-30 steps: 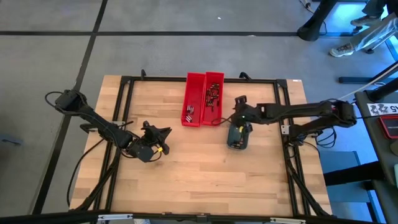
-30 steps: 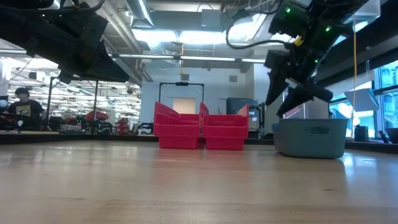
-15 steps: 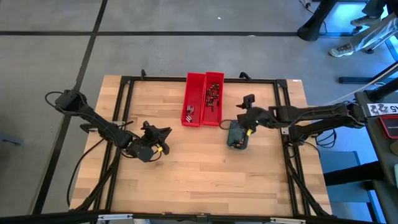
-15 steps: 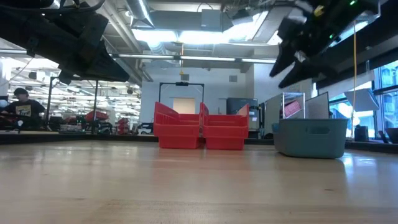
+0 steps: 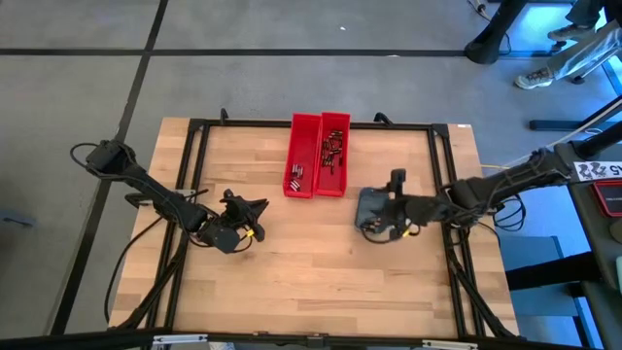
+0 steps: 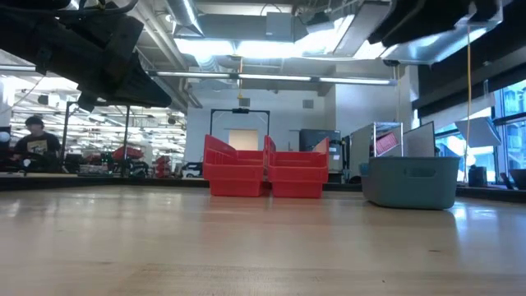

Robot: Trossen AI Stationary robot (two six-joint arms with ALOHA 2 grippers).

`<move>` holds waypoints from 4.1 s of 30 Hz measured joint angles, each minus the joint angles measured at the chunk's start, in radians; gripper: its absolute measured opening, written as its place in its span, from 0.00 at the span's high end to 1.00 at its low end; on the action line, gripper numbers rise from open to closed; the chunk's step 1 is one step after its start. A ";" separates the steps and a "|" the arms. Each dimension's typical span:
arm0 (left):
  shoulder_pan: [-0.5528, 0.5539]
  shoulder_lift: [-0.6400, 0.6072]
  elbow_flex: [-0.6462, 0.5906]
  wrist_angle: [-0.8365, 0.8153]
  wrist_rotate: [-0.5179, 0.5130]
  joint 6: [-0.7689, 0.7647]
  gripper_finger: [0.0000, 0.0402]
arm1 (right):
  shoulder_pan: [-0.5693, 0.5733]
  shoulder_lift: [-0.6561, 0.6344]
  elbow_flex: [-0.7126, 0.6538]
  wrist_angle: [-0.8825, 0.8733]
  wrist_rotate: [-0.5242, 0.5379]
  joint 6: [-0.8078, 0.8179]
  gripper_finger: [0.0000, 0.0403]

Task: Sort batteries
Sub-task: Adjust the blue bin

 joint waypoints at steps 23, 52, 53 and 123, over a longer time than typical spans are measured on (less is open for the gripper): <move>0.000 0.000 0.000 0.007 -0.010 0.001 0.92 | 0.230 0.447 -0.008 -0.141 -0.397 0.764 0.95; 0.000 0.000 0.000 0.015 -0.010 -0.006 0.92 | -0.300 0.272 -0.127 -0.273 -0.062 0.532 0.99; 0.000 0.000 0.000 0.015 -0.010 -0.010 0.92 | -0.274 0.249 -0.102 -0.314 -0.078 0.548 0.99; 0.482 0.346 0.000 0.486 0.331 0.135 0.92 | -0.672 0.187 -0.165 -0.036 -0.379 0.030 1.00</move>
